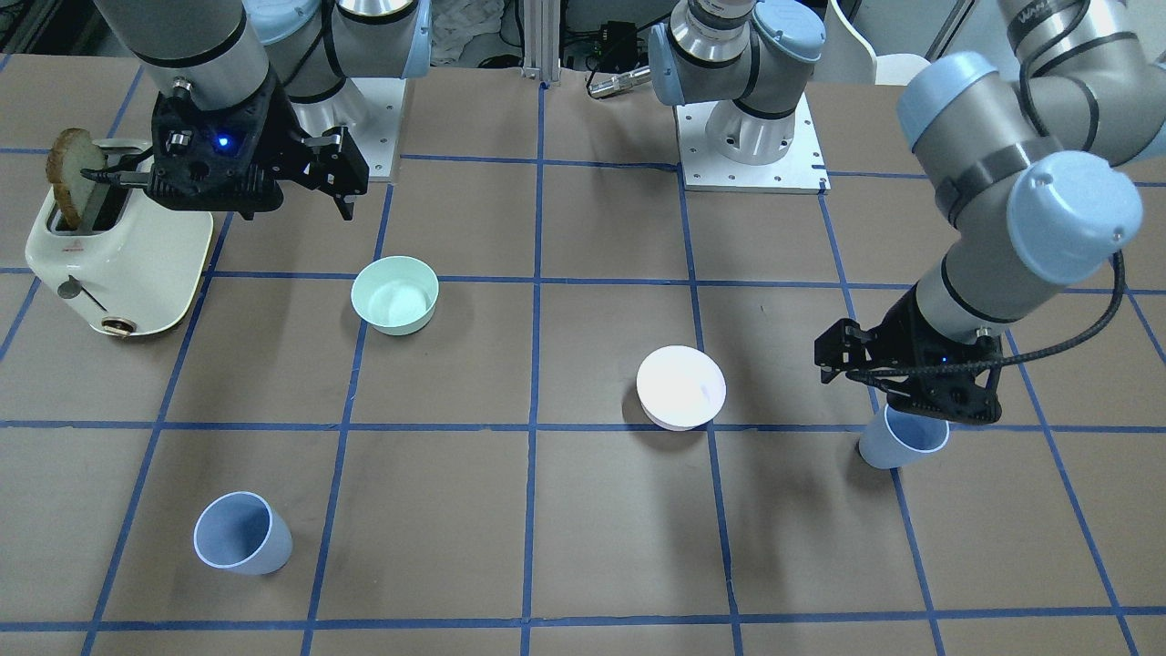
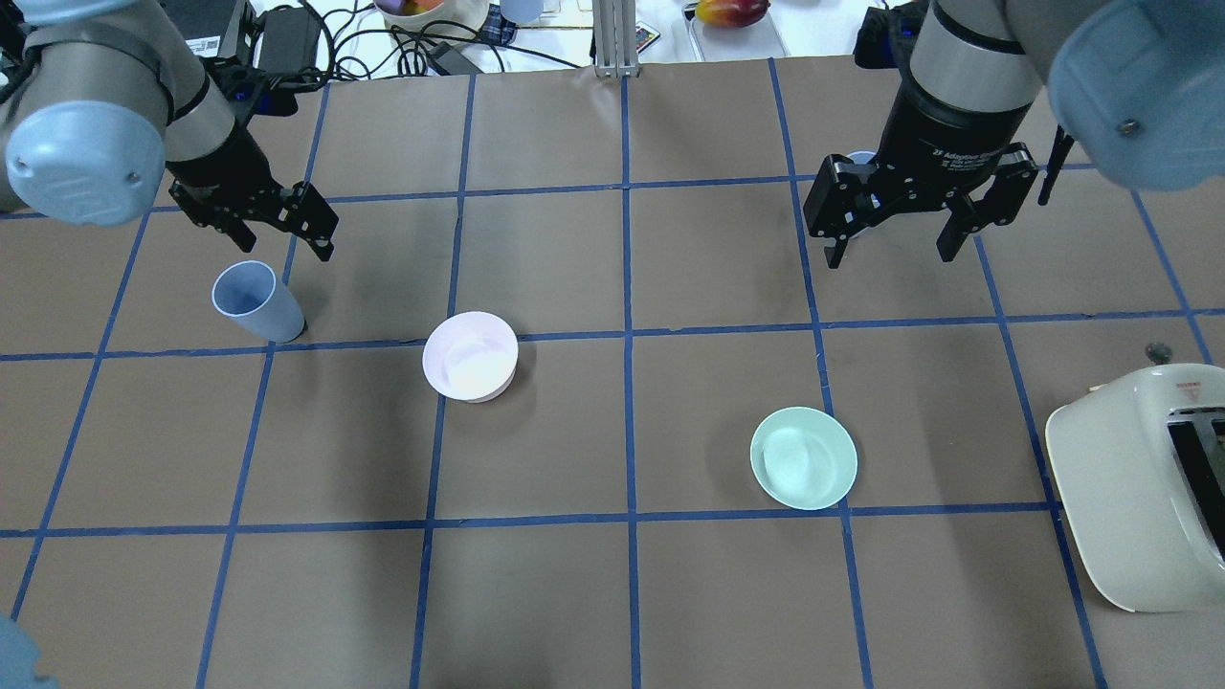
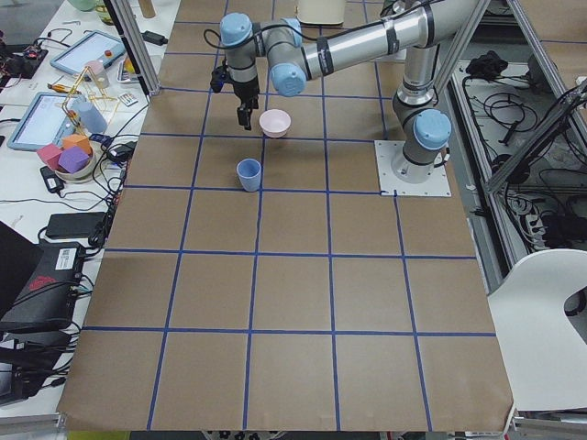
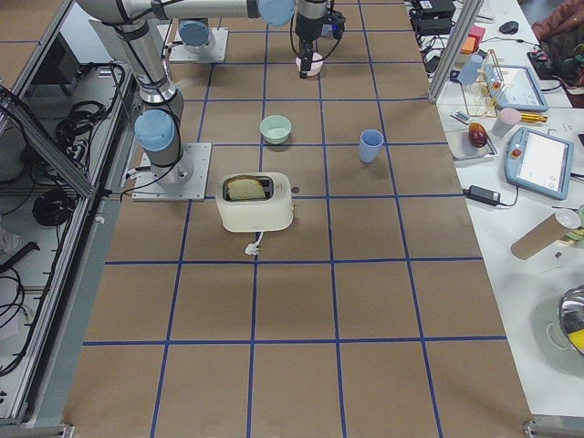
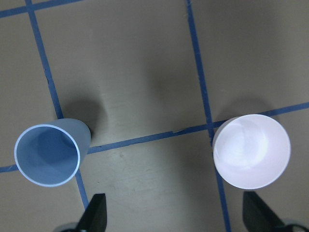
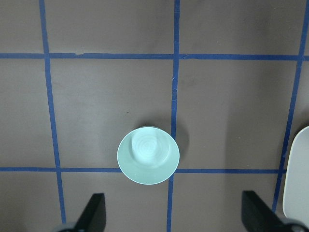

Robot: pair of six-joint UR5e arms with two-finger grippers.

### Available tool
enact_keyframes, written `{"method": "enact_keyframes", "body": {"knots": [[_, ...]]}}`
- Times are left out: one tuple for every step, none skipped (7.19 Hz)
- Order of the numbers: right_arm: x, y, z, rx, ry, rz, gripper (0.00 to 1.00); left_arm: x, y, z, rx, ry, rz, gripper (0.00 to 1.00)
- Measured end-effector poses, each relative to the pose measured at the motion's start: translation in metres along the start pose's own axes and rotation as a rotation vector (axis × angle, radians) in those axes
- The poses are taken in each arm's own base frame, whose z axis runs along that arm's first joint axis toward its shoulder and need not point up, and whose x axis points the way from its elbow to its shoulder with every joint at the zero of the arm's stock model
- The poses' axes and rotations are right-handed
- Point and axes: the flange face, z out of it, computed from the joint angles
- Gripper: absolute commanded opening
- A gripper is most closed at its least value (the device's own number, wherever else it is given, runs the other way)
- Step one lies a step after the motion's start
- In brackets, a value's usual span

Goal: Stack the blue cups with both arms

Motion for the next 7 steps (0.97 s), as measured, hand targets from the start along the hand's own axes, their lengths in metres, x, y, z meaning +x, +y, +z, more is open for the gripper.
{"method": "enact_keyframes", "body": {"knots": [[0.0, 0.0, 0.0, 0.0, 0.0, -0.004, 1.0, -0.011, -0.002, 0.026, -0.015, -0.025, -0.005, 1.0], [0.0, -0.001, 0.0, 0.001, 0.0, -0.005, 1.0, -0.02, -0.006, 0.047, -0.04, -0.055, -0.008, 0.99], [0.001, -0.001, 0.0, 0.003, 0.001, -0.004, 1.0, -0.028, -0.01, 0.064, -0.074, -0.095, -0.013, 0.75], [0.001, -0.002, 0.0, 0.007, 0.001, -0.004, 1.0, -0.032, -0.012, 0.075, -0.096, -0.118, -0.017, 0.23], [0.001, -0.002, 0.0, 0.01, 0.002, -0.005, 1.0, -0.034, -0.013, 0.081, -0.106, -0.125, -0.02, 0.0], [0.001, -0.003, 0.0, 0.012, 0.002, -0.005, 1.0, -0.035, -0.014, 0.084, -0.108, -0.127, -0.023, 0.0], [0.001, -0.003, 0.0, 0.013, 0.002, -0.005, 1.0, -0.036, -0.016, 0.085, -0.103, -0.13, -0.025, 0.0]]}}
